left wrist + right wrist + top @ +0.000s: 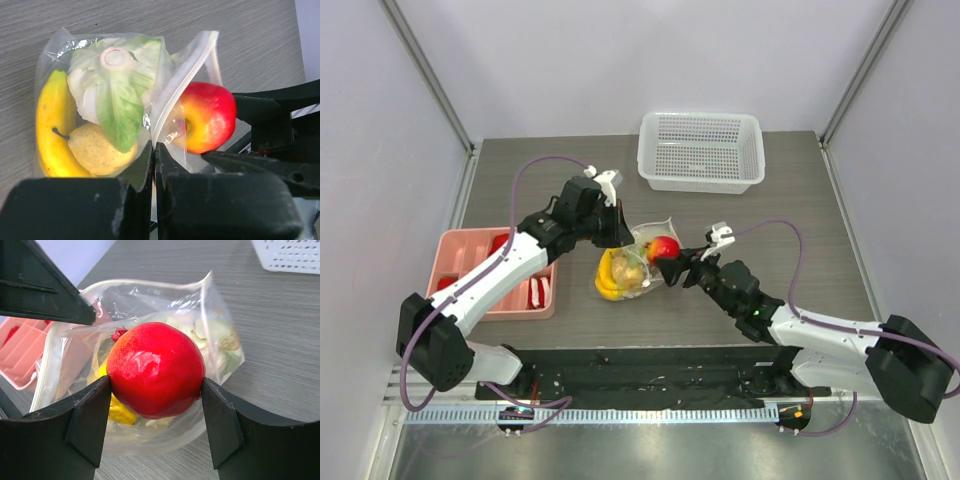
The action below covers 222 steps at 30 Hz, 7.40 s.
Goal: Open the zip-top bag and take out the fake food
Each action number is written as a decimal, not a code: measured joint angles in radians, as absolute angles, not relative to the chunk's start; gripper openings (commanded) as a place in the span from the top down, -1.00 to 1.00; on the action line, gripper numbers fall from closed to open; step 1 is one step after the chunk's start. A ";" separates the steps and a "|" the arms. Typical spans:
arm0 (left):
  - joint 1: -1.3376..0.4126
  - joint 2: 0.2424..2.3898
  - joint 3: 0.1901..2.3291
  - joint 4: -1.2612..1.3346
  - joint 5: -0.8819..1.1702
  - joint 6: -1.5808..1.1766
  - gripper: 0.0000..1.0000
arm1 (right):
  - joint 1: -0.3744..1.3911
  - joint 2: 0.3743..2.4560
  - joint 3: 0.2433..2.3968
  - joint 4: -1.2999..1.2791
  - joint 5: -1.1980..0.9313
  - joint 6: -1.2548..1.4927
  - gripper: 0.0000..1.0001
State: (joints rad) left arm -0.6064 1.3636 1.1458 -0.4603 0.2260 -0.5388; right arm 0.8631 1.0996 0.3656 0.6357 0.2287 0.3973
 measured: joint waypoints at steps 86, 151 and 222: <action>-0.533 1.290 1.166 -0.506 0.173 -0.463 1.00 | 0.831 1.290 0.893 -0.002 0.017 0.514 0.39; -0.533 1.282 1.142 -0.472 0.152 -0.471 1.00 | 0.804 1.304 0.624 0.562 -0.165 0.788 0.98; -0.503 1.254 1.143 -0.508 0.136 -0.498 0.99 | 0.185 2.079 1.641 0.272 -0.316 0.577 0.98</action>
